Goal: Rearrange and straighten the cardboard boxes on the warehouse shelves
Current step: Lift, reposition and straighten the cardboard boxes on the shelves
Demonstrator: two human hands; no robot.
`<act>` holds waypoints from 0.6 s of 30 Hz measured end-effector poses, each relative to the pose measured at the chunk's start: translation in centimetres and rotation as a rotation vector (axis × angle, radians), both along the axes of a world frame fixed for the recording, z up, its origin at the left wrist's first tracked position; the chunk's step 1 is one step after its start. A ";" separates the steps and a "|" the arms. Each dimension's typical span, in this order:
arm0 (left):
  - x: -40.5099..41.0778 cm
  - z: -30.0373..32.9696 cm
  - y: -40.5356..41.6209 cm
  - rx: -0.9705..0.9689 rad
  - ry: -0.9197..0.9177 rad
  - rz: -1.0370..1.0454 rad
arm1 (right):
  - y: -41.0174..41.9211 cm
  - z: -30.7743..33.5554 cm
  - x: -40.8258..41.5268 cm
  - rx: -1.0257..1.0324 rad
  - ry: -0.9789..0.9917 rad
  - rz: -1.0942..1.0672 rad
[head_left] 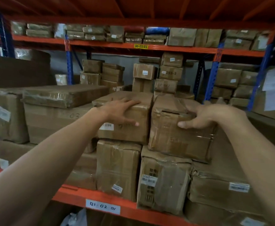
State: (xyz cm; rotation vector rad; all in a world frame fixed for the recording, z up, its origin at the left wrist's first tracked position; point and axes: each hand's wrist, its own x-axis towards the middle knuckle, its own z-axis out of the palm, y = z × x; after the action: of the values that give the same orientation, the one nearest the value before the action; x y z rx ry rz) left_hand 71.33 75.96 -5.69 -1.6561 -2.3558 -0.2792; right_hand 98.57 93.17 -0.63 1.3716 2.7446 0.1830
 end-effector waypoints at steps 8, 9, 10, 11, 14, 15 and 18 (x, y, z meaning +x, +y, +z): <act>-3.6 1.4 -2.1 -0.054 -0.013 0.138 | -3.7 -1.7 -11.7 -0.047 0.150 0.371; -4.3 1.5 -2.7 -0.058 -0.059 0.180 | -3.9 -1.8 -12.7 -0.047 0.142 0.363; -5.0 1.5 -3.3 -0.052 -0.121 0.213 | -4.1 -1.7 -13.6 -0.045 0.144 0.352; -5.4 1.5 -3.6 -0.039 -0.180 0.234 | -4.2 -1.5 -14.2 -0.044 0.152 0.344; -5.8 1.3 -3.6 -0.001 -0.253 0.252 | -4.5 -1.4 -15.0 -0.052 0.175 0.357; -5.7 1.3 -3.5 0.013 -0.256 0.243 | -4.6 -1.6 -15.0 -0.051 0.198 0.366; -5.4 0.9 -3.6 0.093 -0.251 0.210 | -4.9 -2.3 -14.5 -0.029 0.287 0.410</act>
State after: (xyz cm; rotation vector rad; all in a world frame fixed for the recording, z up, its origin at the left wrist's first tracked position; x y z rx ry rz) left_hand 65.96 72.32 -4.81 -1.3867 -2.6274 -0.5750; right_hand 84.08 88.30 -2.98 0.8702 3.2254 -0.0392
